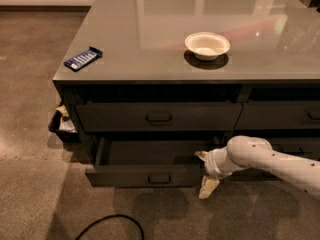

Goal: Open middle drawer

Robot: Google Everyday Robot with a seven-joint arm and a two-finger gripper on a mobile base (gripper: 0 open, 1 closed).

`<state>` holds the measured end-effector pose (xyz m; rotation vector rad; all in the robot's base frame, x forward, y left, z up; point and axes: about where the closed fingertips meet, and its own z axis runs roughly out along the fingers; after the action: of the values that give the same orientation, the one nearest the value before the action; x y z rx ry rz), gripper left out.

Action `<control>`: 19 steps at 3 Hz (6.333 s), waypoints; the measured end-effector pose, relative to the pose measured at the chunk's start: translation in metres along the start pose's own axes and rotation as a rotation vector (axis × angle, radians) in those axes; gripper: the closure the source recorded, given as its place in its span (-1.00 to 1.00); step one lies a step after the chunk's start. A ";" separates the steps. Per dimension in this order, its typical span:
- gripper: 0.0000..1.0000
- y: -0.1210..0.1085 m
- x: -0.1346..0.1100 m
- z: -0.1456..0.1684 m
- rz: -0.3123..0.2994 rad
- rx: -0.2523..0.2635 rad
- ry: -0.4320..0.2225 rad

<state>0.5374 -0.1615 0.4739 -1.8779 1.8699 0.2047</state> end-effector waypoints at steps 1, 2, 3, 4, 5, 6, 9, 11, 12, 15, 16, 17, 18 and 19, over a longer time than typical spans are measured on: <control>-1.00 0.000 0.000 0.001 0.002 -0.001 -0.004; -1.00 -0.009 0.009 0.016 0.031 -0.003 -0.008; -1.00 -0.015 0.027 0.030 0.082 -0.020 -0.004; -0.67 -0.012 0.043 0.037 0.120 -0.043 0.011; -0.23 -0.004 0.053 0.039 0.138 -0.076 0.030; 0.23 0.005 0.060 0.037 0.146 -0.106 0.047; -0.06 0.024 0.059 0.024 0.135 -0.128 0.066; -0.97 0.077 0.041 0.012 0.069 -0.249 0.089; -1.00 0.092 0.034 0.007 0.040 -0.299 0.102; -0.62 0.102 0.024 -0.005 -0.006 -0.351 0.140; -0.16 0.104 0.025 -0.003 -0.008 -0.369 0.144; 0.31 0.102 0.023 -0.007 -0.010 -0.371 0.144; 0.73 0.101 0.022 -0.009 -0.010 -0.371 0.145; 0.46 0.104 0.022 -0.008 -0.015 -0.378 0.161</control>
Offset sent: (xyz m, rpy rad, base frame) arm 0.0324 -0.0082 -0.0324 0.0276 0.0281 -0.0624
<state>0.4360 -0.1798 0.4479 -2.2136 2.0338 0.4404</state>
